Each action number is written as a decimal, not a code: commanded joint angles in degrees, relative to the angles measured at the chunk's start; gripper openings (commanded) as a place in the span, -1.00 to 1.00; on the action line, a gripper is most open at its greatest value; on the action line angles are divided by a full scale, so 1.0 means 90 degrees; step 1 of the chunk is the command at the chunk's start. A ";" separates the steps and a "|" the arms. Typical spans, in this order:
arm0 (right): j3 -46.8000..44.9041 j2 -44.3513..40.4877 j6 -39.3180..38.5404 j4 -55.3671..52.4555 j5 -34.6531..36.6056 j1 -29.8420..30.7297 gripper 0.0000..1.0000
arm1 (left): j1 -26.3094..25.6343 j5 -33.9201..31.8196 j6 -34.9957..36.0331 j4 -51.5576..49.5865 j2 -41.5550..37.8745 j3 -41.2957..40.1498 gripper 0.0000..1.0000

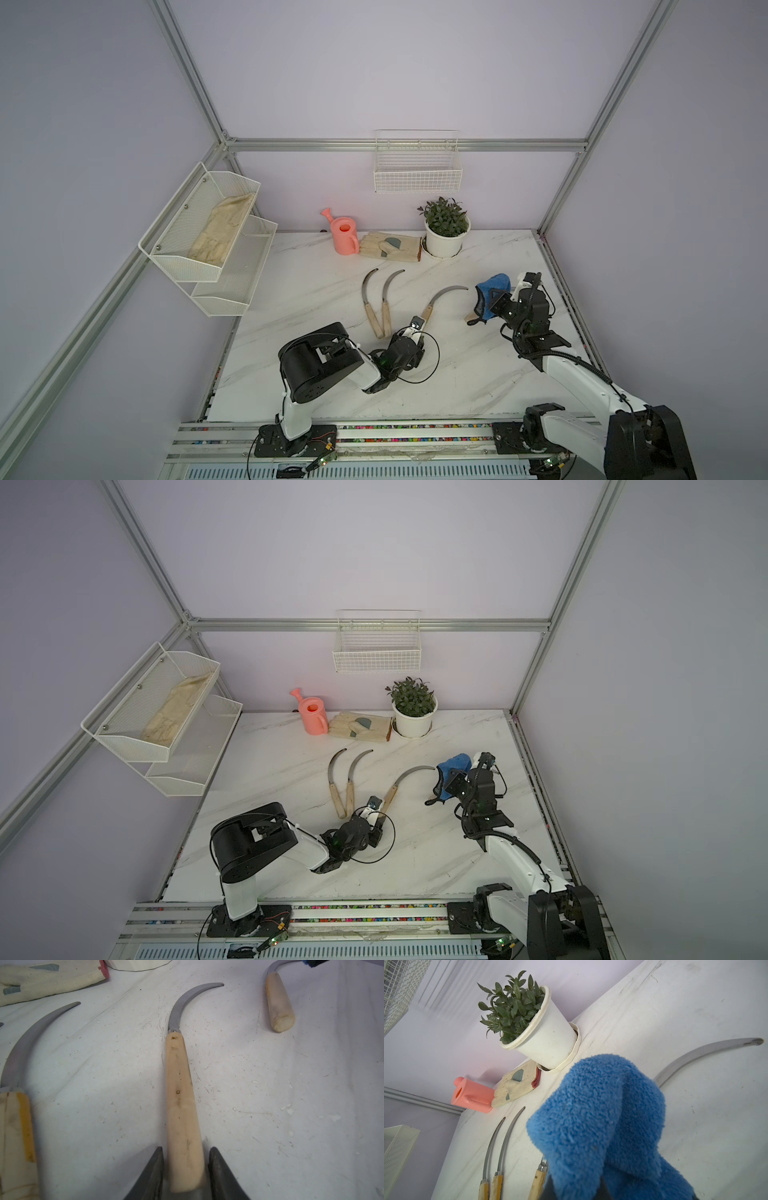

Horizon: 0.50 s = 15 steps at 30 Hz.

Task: Wipe small sickles with rags
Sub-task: Pick up the small sickle from the center of the board.

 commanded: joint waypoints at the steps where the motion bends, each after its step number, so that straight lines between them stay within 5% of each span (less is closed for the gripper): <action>1: -0.0055 -0.0020 -0.0036 0.0230 0.0026 0.0042 -1.00 | -0.0016 0.0128 0.0140 0.0275 0.0154 0.0024 -0.26; 6: -0.0084 -0.0061 -0.0045 0.0210 0.0023 0.0060 -1.00 | 0.0082 0.0204 0.0140 0.0311 0.0243 0.0083 -0.29; 15: 0.0096 0.0063 -0.0261 0.0204 -0.0218 0.0379 -1.00 | 0.0155 0.0286 0.0419 0.0271 0.0046 0.0061 -1.00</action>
